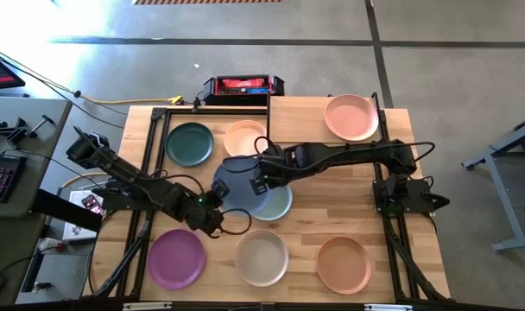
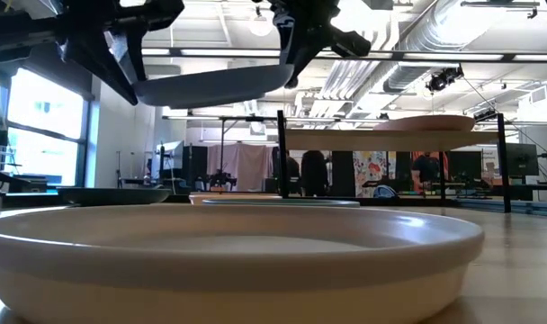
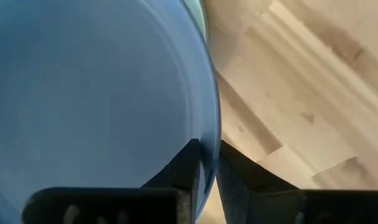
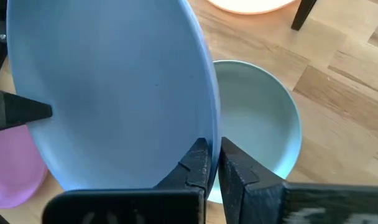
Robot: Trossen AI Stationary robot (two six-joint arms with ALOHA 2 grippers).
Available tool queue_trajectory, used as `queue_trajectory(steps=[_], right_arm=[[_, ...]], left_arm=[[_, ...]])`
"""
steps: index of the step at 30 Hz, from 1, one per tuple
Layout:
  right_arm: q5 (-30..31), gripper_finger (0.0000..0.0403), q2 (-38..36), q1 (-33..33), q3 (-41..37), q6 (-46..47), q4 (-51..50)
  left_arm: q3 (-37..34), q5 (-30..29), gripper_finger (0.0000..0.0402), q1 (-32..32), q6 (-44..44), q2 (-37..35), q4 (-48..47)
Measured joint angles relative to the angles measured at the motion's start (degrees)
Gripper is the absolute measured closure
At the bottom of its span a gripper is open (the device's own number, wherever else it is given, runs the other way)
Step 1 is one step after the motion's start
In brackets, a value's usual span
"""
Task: Place and stack plates onto a shelf
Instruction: Stack the blue plate on top of the pink plate on the shelf
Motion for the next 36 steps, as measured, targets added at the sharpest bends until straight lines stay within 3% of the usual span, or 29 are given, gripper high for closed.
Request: queue_trajectory(steps=[6, 17, 31, 36], right_arm=[[-0.4, 0.0403, 0.0, -0.1, 0.0, 0.2, 0.0], [-0.2, 0.0403, -0.8, -0.5, 0.0, 0.5, -5.3], [3.2, 0.0403, -9.9, -2.2, 0.0, 3.0, -18.5], [6.4, 0.0403, -14.2, -3.8, 0.0, 2.9, -23.3]], left_arm=[[0.0, 4.3, 0.0323, 1.1, -3.8, 0.0, -0.2], [0.0, 4.3, 0.0273, 1.1, -11.7, 0.0, -0.5], [0.0, -4.7, 0.0279, 1.2, -13.4, -8.2, -0.5], [0.0, -11.5, 0.0279, 1.2, -13.4, -11.6, -0.5]])
